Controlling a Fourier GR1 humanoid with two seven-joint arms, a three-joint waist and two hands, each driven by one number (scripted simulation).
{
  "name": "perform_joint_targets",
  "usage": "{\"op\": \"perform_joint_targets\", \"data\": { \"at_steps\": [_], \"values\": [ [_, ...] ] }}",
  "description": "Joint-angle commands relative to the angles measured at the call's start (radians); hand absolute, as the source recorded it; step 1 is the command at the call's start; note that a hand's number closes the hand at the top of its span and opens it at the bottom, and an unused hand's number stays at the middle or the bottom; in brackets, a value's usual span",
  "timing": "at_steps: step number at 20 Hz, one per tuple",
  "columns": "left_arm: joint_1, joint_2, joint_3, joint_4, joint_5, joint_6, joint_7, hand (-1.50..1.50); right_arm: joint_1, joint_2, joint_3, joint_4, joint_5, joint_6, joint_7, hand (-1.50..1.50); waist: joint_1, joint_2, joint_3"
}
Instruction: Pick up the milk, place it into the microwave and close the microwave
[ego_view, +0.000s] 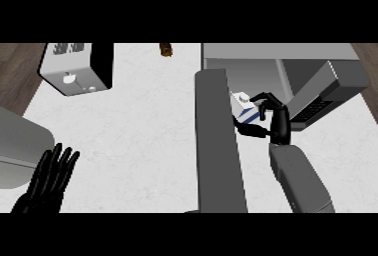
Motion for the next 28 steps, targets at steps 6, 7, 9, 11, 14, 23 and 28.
{"op": "perform_joint_targets", "data": {
  "at_steps": [6,7,9,11,14,23,28],
  "values": [
    [-0.099,-0.022,-0.007,0.009,0.000,0.027,0.079,-1.50,-0.280,-0.092,-0.040,0.323,0.097,-0.151,0.078,1.50,0.034,0.017,0.002],
    [-0.003,-0.001,0.008,0.031,-0.011,-0.040,-0.031,-1.50,-0.292,-0.099,-0.025,0.346,0.120,-0.173,0.124,1.50,0.033,0.011,0.001],
    [-0.063,0.010,0.013,0.066,0.010,-0.054,0.006,-1.50,-0.320,-0.109,-0.046,0.409,0.116,-0.176,0.061,1.50,0.046,0.020,0.002],
    [-0.023,-0.021,-0.013,0.028,-0.027,-0.025,-0.017,-1.50,-0.336,-0.121,-0.061,0.441,0.116,-0.209,0.054,1.50,0.051,0.020,0.003],
    [-0.090,-0.005,0.000,0.036,-0.011,-0.023,0.030,-1.50,-0.402,-0.166,-0.038,0.496,0.158,-0.247,0.122,1.50,0.059,0.026,0.003],
    [-0.123,0.023,0.000,0.093,-0.126,0.017,0.020,-1.50,-0.436,-0.191,-0.051,0.547,0.182,-0.454,0.150,-1.50,0.080,0.040,0.004],
    [-0.112,0.024,-0.016,0.077,-0.137,0.001,0.000,-1.50,-0.456,-0.186,0.000,0.606,0.243,-0.506,0.202,-1.50,0.116,0.051,0.004]
  ]
}}
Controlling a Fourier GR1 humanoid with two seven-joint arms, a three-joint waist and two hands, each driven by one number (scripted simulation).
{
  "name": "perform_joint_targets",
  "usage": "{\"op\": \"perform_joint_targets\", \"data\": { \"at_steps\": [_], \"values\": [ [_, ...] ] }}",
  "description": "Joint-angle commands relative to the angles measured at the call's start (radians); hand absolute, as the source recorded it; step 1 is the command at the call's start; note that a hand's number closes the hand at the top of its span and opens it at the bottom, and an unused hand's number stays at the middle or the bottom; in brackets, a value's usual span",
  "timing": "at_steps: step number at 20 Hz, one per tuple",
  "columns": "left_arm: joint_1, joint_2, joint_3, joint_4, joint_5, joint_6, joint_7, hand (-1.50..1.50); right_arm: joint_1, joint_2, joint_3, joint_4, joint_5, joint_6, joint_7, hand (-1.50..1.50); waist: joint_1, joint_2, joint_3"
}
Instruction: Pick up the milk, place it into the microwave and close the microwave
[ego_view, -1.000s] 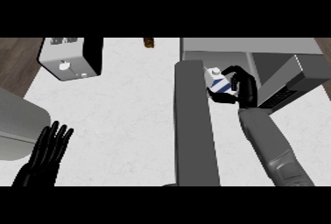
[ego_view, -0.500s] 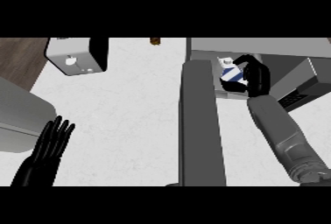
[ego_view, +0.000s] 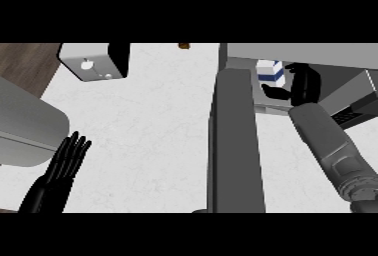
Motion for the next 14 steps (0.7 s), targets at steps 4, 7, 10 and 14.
{"op": "perform_joint_targets", "data": {
  "at_steps": [4,7,10,14],
  "values": [
    [-0.015,-0.011,-0.032,0.023,-0.041,0.001,-0.016,-1.50,-0.033,-0.028,0.031,0.043,0.039,0.025,0.018,-1.50,0.012,0.009,0.001],
    [-0.008,-0.016,-0.027,0.011,-0.029,0.005,-0.005,-1.50,0.000,0.013,0.023,0.030,0.029,0.065,-0.025,-1.50,0.004,0.004,0.002],
    [0.008,0.011,-0.014,-0.004,-0.020,-0.024,-0.022,-1.50,-0.019,0.035,-0.007,0.013,-0.002,0.132,-0.034,-1.50,0.014,0.001,0.003],
    [-0.039,-0.020,-0.031,-0.003,-0.012,-0.008,0.010,-1.50,-0.003,0.055,-0.036,-0.017,-0.033,0.186,-0.100,-1.50,-0.005,0.000,0.003]
  ]
}}
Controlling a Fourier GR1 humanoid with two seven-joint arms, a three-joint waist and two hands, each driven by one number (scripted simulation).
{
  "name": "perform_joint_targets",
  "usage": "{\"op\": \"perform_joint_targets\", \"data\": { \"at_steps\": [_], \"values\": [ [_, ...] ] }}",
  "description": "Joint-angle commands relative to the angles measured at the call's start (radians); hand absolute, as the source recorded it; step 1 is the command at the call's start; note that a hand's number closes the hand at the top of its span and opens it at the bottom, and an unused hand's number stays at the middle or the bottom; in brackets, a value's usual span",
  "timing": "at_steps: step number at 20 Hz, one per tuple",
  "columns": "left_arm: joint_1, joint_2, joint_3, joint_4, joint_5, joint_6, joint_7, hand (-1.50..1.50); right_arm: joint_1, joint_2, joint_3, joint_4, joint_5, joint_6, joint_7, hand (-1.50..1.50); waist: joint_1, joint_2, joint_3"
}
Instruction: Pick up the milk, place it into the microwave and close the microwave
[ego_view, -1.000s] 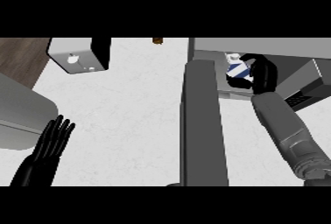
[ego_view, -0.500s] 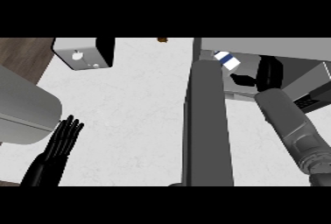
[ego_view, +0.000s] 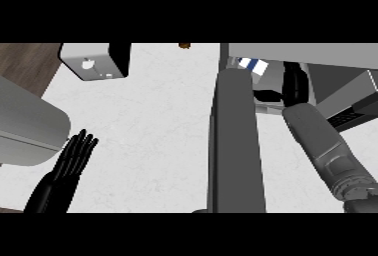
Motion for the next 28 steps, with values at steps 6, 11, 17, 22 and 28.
{"op": "perform_joint_targets", "data": {
  "at_steps": [6,11,17,22,28],
  "values": [
    [0.003,-0.024,-0.027,0.028,-0.019,-0.009,-0.030,-1.50,0.085,0.017,-0.097,-0.052,-0.098,0.146,-0.169,-1.50,-0.036,-0.012,-0.001],
    [0.036,-0.007,-0.031,-0.010,-0.015,-0.032,-0.034,-1.50,0.129,-0.001,-0.147,-0.051,-0.147,0.239,-0.219,-1.50,-0.048,-0.023,-0.002],
    [0.013,-0.092,-0.116,-0.010,-0.104,0.044,-0.018,-1.50,0.195,0.066,-0.174,-0.048,-0.175,0.252,-0.301,-1.50,-0.066,-0.030,-0.003],
    [0.026,-0.086,-0.123,-0.001,-0.109,0.028,-0.024,-1.50,0.300,0.049,-0.202,-0.067,-0.214,0.434,-0.410,-1.50,-0.082,-0.036,-0.004],
    [0.013,-0.047,-0.061,-0.030,-0.040,-0.017,0.025,-1.50,0.372,0.103,-0.184,-0.089,-0.221,0.518,-0.450,-1.50,-0.097,-0.045,-0.005]
  ]
}}
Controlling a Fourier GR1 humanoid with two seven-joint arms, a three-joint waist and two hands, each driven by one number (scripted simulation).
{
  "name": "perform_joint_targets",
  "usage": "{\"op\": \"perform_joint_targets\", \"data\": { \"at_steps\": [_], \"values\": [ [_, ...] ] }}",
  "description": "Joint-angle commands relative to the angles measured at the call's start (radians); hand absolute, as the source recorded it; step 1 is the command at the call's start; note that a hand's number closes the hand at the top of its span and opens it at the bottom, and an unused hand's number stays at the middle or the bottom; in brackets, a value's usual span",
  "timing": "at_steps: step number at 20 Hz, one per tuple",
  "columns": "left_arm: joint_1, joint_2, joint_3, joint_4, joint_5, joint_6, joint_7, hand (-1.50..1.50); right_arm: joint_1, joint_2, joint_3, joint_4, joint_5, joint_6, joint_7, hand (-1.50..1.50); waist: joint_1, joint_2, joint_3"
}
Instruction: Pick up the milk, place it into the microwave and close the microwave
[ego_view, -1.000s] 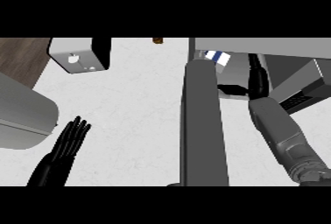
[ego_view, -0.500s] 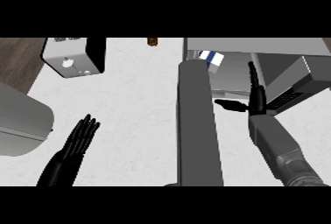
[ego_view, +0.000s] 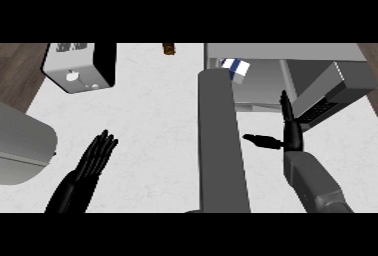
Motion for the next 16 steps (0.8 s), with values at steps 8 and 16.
{"op": "perform_joint_targets", "data": {
  "at_steps": [8,16],
  "values": [
    [-0.042,-0.051,-0.037,0.047,0.000,-0.008,0.024,-1.50,0.170,0.082,-0.014,-0.095,-0.080,0.258,-0.121,-1.50,-0.032,-0.012,-0.002],
    [-0.060,0.000,-0.086,0.078,-0.071,-0.055,0.076,1.50,0.384,0.063,0.042,-0.311,-0.112,0.460,-0.125,-1.50,-0.048,-0.018,-0.004]
  ]
}}
